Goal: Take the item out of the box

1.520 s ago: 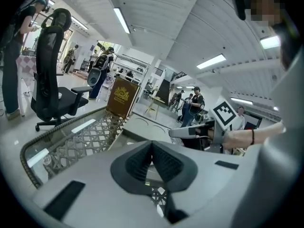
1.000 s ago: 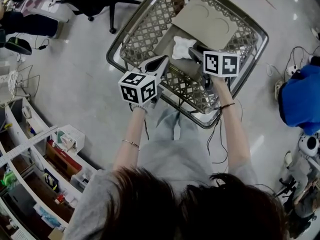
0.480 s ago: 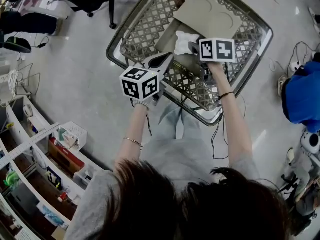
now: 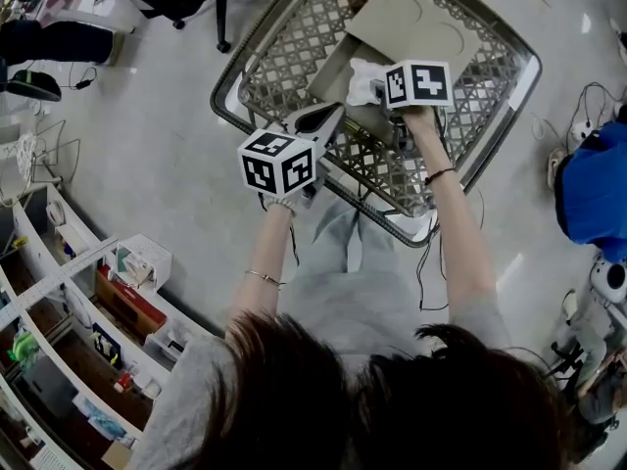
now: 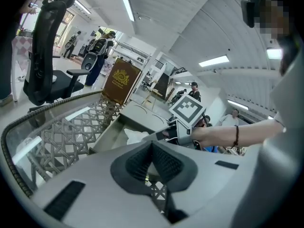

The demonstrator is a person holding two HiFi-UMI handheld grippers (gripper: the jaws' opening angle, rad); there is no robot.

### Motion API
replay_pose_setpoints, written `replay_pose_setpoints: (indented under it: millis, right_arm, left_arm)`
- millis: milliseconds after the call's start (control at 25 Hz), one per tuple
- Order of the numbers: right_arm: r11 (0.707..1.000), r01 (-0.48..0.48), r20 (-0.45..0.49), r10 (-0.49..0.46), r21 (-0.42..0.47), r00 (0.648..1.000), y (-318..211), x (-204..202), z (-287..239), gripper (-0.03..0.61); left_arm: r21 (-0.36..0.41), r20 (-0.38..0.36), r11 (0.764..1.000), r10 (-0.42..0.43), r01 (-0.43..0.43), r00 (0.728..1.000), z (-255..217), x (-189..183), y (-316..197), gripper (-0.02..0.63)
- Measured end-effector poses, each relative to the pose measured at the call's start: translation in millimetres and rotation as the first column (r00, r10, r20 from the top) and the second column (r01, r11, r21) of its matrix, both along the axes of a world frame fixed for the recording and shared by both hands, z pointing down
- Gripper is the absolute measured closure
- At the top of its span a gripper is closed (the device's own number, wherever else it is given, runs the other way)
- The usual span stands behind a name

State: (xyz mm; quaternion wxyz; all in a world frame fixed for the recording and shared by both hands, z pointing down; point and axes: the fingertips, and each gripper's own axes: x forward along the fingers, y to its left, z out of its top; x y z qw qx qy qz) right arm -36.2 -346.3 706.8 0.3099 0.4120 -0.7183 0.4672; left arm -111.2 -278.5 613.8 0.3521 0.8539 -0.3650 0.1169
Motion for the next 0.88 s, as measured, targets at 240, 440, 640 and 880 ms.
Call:
replay_pose_setpoints:
  millis: [240, 440, 640, 880]
  right_arm:
    - [1.0, -0.003, -0.011, 0.003, -0.003, 1.0, 0, 0, 2, 0.463]
    - [1.0, 0.004, -0.015, -0.004, -0.005, 1.0, -1, -1, 4, 0.49]
    - [1.0, 0.011, 0.007, -0.011, 0.004, 1.0, 2, -2, 0, 0.512]
    - [0.999, 0.022, 0.031, -0.023, 0.027, 0.999, 6, 2, -14, 0.514]
  left_arm:
    - [0.0, -0.006, 1.0, -0.006, 0.006, 1.0, -2, -1, -1, 0.597]
    - [-0.005, -0.011, 1.0, -0.007, 0.007, 1.0, -1, 1, 0, 0.597]
    - [-0.006, -0.014, 1.0, -0.003, 0.003, 1.0, -2, 1, 1, 0.597]
    - [0.007, -0.016, 1.0, -0.013, 0.013, 1.0, -8, -1, -1, 0.597]
